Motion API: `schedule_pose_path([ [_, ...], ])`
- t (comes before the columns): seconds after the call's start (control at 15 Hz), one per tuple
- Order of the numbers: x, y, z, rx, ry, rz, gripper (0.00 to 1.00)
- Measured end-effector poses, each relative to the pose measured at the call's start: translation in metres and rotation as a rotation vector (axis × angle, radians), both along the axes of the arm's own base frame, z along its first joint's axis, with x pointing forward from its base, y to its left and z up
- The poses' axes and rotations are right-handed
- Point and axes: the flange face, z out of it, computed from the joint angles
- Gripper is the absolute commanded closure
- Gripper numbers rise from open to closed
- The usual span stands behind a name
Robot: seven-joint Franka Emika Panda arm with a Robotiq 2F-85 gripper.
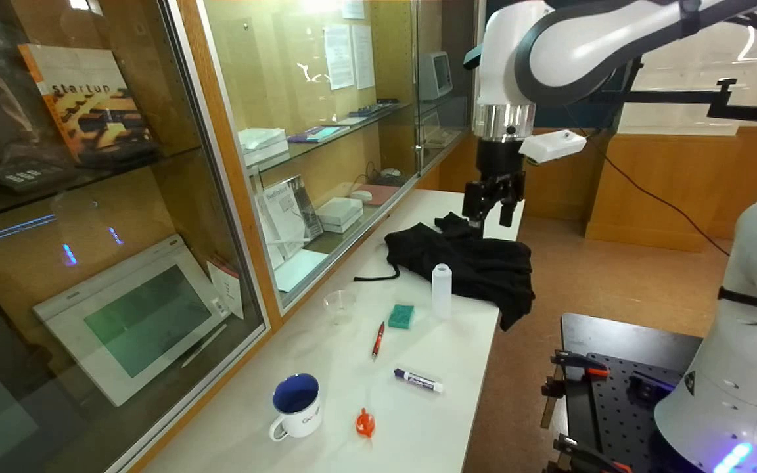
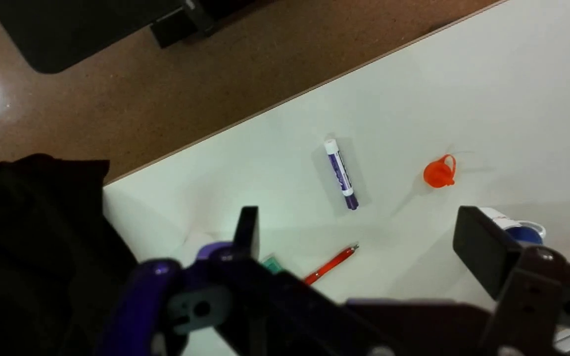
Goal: Pick up the orange lid and close the bottle
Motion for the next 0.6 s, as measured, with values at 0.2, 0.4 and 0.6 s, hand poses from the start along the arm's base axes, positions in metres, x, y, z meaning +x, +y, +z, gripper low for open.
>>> schedule_pose_path([
  [0.2, 0.02, 0.029, -0.038, -0.002, 0.002, -0.07, 0.0],
  [0.4, 0.038, 0.053, -0.075, -0.02, -0.017, -0.106, 0.0],
  [0.6, 0.056, 0.071, -0.109, -0.033, -0.055, -0.108, 0.0],
])
